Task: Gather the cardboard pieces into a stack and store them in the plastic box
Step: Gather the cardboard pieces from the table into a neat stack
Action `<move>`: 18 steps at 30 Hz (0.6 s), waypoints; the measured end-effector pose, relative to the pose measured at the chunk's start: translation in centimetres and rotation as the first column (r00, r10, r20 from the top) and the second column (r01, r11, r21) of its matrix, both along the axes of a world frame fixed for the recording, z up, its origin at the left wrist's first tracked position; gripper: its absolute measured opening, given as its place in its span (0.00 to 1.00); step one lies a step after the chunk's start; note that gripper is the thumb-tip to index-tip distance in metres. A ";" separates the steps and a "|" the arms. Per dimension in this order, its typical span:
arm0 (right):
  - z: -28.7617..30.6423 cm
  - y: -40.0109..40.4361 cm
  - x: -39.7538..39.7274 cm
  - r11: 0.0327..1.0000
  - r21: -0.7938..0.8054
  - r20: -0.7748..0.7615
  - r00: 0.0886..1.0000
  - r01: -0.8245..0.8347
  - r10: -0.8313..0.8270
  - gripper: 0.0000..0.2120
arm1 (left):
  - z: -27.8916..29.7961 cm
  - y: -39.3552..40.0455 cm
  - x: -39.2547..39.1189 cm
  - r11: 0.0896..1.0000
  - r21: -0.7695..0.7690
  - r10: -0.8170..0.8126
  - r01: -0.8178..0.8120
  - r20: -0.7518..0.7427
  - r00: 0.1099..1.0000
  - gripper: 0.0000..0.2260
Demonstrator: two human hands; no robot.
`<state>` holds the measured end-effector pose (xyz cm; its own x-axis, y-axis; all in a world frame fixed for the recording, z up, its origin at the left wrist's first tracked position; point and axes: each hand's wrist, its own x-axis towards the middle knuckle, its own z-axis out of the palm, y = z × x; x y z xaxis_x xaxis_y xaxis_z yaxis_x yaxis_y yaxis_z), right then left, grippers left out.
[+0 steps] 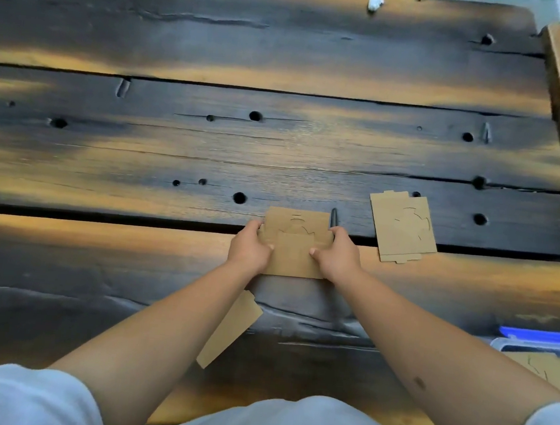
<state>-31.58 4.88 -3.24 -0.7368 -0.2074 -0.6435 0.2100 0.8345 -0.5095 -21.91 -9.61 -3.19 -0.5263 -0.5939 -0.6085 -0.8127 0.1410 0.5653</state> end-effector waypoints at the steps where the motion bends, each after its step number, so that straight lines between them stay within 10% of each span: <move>1: 0.1 0.4 0.3 1.000 -0.012 0.009 1.000 -0.002 0.002 0.27 | 0.1 0.1 0.6 1.000 0.017 0.005 -0.005 -0.001 1.000 0.18; 18: 1.2 2.5 10.4 0.971 -0.067 0.034 0.972 -0.229 0.231 0.29 | 1.5 3.2 14.6 0.985 0.100 0.143 -0.141 -0.006 0.990 0.14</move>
